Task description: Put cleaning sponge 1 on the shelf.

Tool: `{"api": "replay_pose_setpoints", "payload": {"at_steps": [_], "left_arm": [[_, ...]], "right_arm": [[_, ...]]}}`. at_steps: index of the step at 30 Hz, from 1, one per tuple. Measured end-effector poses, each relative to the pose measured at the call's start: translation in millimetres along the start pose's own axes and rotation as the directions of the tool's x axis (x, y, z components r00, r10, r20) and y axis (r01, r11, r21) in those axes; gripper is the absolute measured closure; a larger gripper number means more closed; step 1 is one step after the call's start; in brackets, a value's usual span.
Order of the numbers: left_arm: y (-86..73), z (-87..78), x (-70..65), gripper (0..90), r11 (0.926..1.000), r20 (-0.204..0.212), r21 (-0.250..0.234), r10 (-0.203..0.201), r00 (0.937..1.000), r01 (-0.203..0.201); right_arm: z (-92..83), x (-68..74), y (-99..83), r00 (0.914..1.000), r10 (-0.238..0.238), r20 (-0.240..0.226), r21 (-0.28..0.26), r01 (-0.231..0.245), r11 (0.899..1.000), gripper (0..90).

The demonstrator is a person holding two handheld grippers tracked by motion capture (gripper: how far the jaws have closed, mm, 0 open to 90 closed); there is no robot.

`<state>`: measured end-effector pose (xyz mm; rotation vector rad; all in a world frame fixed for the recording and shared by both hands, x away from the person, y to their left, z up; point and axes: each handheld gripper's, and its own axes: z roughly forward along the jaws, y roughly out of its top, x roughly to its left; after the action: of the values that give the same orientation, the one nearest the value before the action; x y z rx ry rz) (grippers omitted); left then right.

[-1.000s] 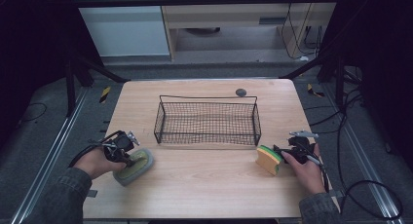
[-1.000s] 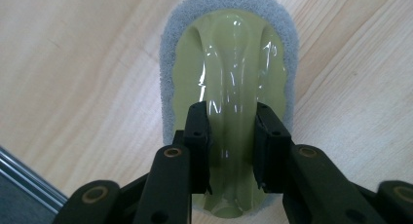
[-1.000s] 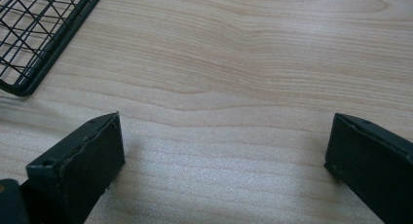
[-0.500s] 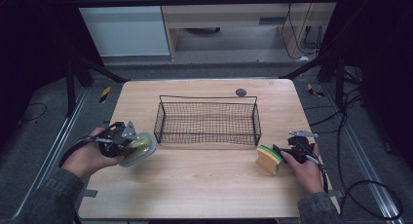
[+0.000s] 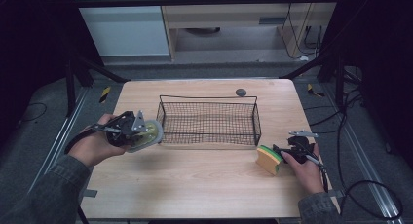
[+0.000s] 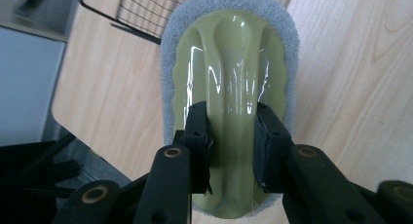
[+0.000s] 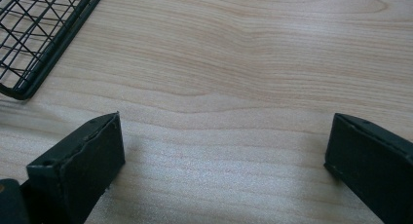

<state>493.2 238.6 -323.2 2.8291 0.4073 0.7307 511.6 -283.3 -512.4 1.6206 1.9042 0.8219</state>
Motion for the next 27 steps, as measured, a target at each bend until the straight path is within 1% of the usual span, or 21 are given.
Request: {"api": "replay_pose_setpoints", "payload": {"at_steps": [1, 2, 3, 4, 5, 7, 10, 12, 14, 16, 17, 18, 22, 24, 27], "left_arm": [[2.5, -1.4, 2.0, 70.9, 0.9999, -0.006, 0.001, 0.012, 0.9999, -0.012], [4.5, -3.1, 3.5, 70.9, 0.9999, -0.011, -0.003, 0.014, 0.9998, -0.014], [6.4, -6.4, 6.1, 70.9, 0.9996, -0.021, -0.011, 0.027, 0.9994, -0.027], [7.2, -8.7, 7.5, 70.9, 0.9995, -0.023, -0.021, 0.024, 0.9994, -0.025], [8.0, -12.3, 9.8, 70.9, 0.9989, -0.028, -0.042, 0.020, 0.9994, -0.021], [9.7, -18.0, 14.8, 70.9, 0.9976, -0.044, -0.068, 0.011, 0.9990, -0.014], [13.9, -23.8, 21.5, 70.9, 0.9961, -0.062, -0.086, 0.011, 0.9980, -0.016], [18.2, -24.8, 25.0, 70.9, 0.9960, -0.072, -0.087, 0.016, 0.9973, -0.023], [24.3, -25.2, 28.5, 70.9, 0.9961, -0.084, -0.080, 0.031, 0.9960, -0.038], [29.4, -26.9, 30.8, 70.9, 0.9949, -0.100, -0.088, 0.041, 0.9942, -0.050], [32.5, -28.3, 32.3, 70.9, 0.9940, -0.106, -0.090, 0.052, 0.9930, -0.062], [35.5, -28.6, 33.1, 70.9, 0.9929, -0.113, -0.102, 0.050, 0.9924, -0.061], [47.1, -26.0, 38.8, 70.9, 0.9924, -0.131, -0.089, 0.073, 0.9887, -0.085], [51.7, -22.4, 41.9, 70.9, 0.9914, -0.140, -0.089, 0.083, 0.9867, -0.096], [57.4, -16.2, 46.2, 70.9, 0.9901, -0.147, -0.106, 0.076, 0.9863, -0.092]], "right_arm": [[0.0, -0.1, 0.0, 1.0000, -0.002, 0.000, 0.000, 0.002, 1.000, 1.0], [0.0, -0.2, 0.0, 1.0000, -0.003, -0.001, 0.000, 0.003, 1.000, 1.0], [0.0, -0.2, 0.0, 1.0000, -0.004, -0.001, 0.000, 0.004, 1.000, 1.0], [0.0, -0.2, 0.0, 1.0000, -0.006, -0.002, 0.000, 0.006, 1.000, 1.0], [-0.1, -0.2, -0.1, 1.0000, -0.008, -0.002, 0.001, 0.008, 1.000, 1.0], [0.0, -0.3, -0.1, 1.0000, -0.009, -0.002, 0.001, 0.009, 1.000, 1.0], [-0.1, -0.2, -0.1, 1.0000, -0.008, -0.002, 0.001, 0.008, 1.000, 1.1], [-0.1, -0.4, -0.1, 0.9999, -0.011, -0.001, 0.001, 0.011, 1.000, 1.1], [-0.1, -0.4, -0.1, 0.9999, -0.011, -0.001, 0.002, 0.011, 1.000, 1.0], [-0.1, -0.4, -0.1, 0.9999, -0.011, -0.001, 0.001, 0.011, 1.000, 1.0], [-0.1, -0.3, -0.1, 0.9999, -0.011, -0.001, 0.002, 0.011, 1.000, 1.1], [-0.1, -0.4, -0.1, 0.9999, -0.011, -0.001, 0.001, 0.011, 1.000, 1.1], [0.2, -0.9, -0.5, 0.9998, -0.021, 0.001, -0.001, 0.021, 1.000, 1.1], [0.0, -0.5, -0.5, 0.9999, -0.017, -0.001, 0.000, 0.017, 1.000, 1.1], [-0.1, -0.4, -0.6, 0.9998, -0.021, -0.001, 0.000, 0.021, 1.000, 1.1]]}}
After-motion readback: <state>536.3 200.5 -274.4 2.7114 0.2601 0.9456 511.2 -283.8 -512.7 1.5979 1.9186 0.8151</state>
